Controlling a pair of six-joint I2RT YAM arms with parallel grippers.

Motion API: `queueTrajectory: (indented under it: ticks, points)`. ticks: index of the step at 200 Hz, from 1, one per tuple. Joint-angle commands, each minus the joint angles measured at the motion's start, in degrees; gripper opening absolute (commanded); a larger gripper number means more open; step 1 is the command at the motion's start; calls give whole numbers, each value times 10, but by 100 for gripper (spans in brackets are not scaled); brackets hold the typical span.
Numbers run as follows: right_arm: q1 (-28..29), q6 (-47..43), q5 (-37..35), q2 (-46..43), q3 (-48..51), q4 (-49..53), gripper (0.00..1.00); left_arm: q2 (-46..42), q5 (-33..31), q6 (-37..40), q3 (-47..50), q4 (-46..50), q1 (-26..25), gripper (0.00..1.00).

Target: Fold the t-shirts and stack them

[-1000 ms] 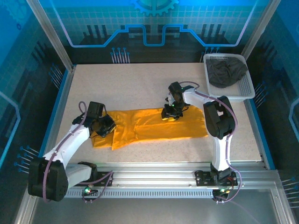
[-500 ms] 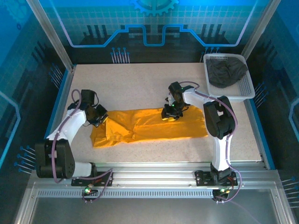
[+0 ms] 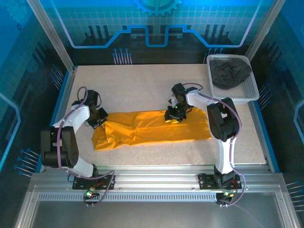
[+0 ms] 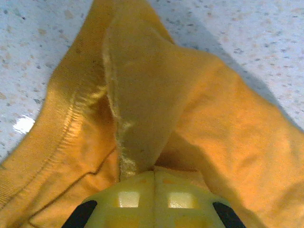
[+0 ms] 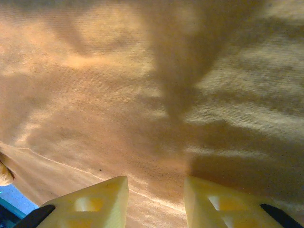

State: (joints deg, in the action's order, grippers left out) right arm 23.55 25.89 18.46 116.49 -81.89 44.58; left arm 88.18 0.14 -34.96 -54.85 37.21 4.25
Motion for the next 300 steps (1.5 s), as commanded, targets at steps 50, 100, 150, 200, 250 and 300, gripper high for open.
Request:
queueTrajectory:
  ticks: [50, 100, 150, 200, 250, 300]
  points:
    - [-27, -6, -24, -42, 10, 17, 37, 100, -60, 49, -47, -19, 7, 0]
    - [-74, -23, -45, -89, 29, 24, 37, 85, -119, 49, -82, 14, 2, 27]
    - [-109, -79, -125, -81, 6, 73, 37, -66, -118, -155, -29, 24, -114, 29]
    - [-111, -97, -274, 27, -77, 155, 34, 81, -42, -235, -66, 11, -144, 11]
    - [-106, -64, -313, 84, -94, 221, 30, 224, -15, -233, -144, 12, -139, 5]
    - [-76, 17, -250, 16, 7, 220, 31, 448, -21, -156, -479, 74, -123, 5]
